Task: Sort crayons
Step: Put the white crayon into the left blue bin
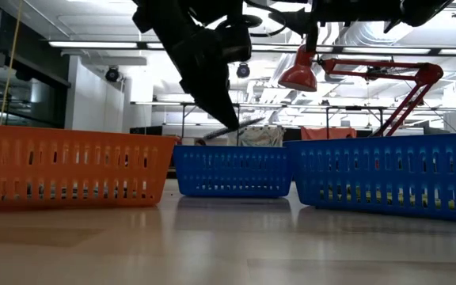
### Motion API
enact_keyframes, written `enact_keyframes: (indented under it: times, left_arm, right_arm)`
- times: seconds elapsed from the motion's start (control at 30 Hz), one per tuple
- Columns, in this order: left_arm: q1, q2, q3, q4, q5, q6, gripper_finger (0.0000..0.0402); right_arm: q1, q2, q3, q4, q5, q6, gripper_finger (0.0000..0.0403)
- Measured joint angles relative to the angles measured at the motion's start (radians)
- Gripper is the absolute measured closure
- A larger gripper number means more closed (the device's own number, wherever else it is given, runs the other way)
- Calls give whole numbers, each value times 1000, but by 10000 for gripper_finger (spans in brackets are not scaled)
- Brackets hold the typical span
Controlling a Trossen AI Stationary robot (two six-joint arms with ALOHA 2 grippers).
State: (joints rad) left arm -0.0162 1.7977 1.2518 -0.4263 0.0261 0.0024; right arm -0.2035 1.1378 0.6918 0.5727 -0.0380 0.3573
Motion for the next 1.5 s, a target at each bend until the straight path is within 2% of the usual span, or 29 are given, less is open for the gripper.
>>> enact_keyframes:
  times: [0.3, 0.4, 0.53, 0.63, 0.7, 0.87, 1.07, 1.2, 1.5]
  left_arm:
    - [-4, -21, 8, -44, -5, -3, 287]
    - [13, -68, 41, -162, -27, 34, 260]
    - [64, -204, 56, -201, -67, 7, 239]
    - [103, -338, 21, -109, -72, -18, 234]
    - [122, -428, -28, 33, -69, -26, 234]
    - [142, -619, -240, 379, -63, -87, 236]
    - [125, -735, -488, 660, -63, -220, 236]
    - [124, -759, -547, 742, -64, -236, 236]
    - [128, -761, -548, 775, -95, -226, 236]
  right_arm:
    - [0, 0, 0, 32, 0, -13, 231]
    - [0, -5, 0, 39, 0, -26, 231]
    - [0, -17, 3, 42, 0, -27, 231]
    - [0, -27, 9, 44, 0, -28, 231]
    - [0, -32, 8, 39, 0, -27, 231]
    - [1, -32, 8, 44, 0, -26, 231]
    - [1, -32, 8, 46, 0, -26, 231]
    - [1, -32, 8, 45, 0, -26, 231]
    - [1, -32, 8, 45, 0, -25, 231]
